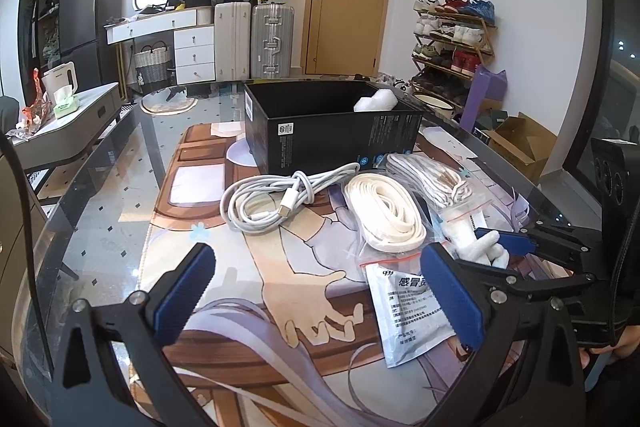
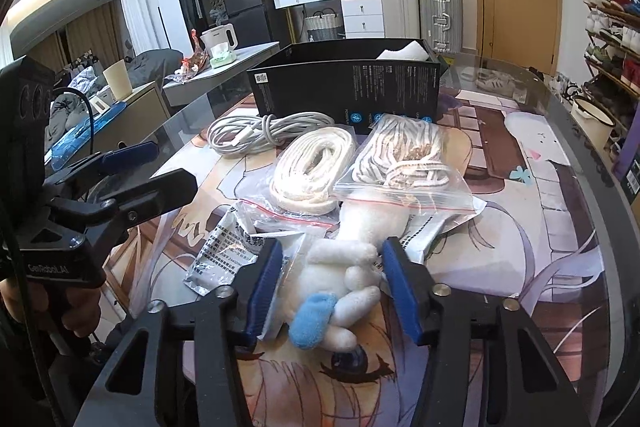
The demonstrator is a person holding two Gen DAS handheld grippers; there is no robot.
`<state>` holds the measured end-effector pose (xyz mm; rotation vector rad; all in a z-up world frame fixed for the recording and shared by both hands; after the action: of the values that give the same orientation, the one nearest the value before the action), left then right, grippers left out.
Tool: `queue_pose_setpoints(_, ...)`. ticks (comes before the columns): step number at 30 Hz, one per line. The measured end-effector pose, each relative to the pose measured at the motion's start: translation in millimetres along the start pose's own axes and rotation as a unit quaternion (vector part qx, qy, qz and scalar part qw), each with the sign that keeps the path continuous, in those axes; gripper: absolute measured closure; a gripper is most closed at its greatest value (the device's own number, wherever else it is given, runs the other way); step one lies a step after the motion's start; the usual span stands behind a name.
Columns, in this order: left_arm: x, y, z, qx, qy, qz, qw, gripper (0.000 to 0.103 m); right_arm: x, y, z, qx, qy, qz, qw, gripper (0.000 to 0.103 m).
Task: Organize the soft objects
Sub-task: 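Grasp the white plush bunny with the right tool, then lift the plush bunny with the right tool while the left tool grasps the silver printed packet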
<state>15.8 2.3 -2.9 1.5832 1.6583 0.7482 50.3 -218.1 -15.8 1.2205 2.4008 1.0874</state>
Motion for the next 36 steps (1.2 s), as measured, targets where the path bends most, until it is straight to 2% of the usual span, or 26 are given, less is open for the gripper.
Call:
queue_pose_setpoints(2, 0, 0, 0, 0.001, 0.000, 0.000, 1.0000, 0.000, -3, 0, -1, -0.003, 0.003, 0.009, 1.000, 0.066)
queue_pose_setpoints(7, 0, -1, 0, 0.001, 0.000, -0.001, 1.0000, 0.000, -2, 0, -3, -0.010, 0.007, 0.007, 1.000, 0.070)
queue_pose_setpoints(16, 0, -2, 1, 0.004, -0.004, 0.004, 1.0000, 0.000, 6, 5, -22, -0.041, 0.042, -0.001, 0.998, 0.072)
queue_pose_setpoints(23, -5, -2, 2, 0.011, -0.011, 0.012, 0.9998, 0.000, 9, 11, -46, -0.092, 0.070, 0.000, 0.993, 0.072)
queue_pose_setpoints(28, -15, -3, 4, 0.025, -0.031, 0.030, 0.9988, 0.000, 9, 16, -62, -0.126, 0.061, -0.002, 0.990, 0.072)
queue_pose_setpoints(36, -41, -8, 11, 0.053, -0.051, 0.073, 0.9946, 0.000, -6, 17, -62, -0.130, 0.028, 0.013, 0.991, 0.072)
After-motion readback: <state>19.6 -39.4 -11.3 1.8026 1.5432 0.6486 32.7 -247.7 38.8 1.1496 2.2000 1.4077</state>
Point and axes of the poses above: each gripper's, at about its wrist camera, not at the fingertips, and z roughly the way its jaws point, x to its left, y to its top, the point moved 2 cm from there along z, roughly the way its jaws point
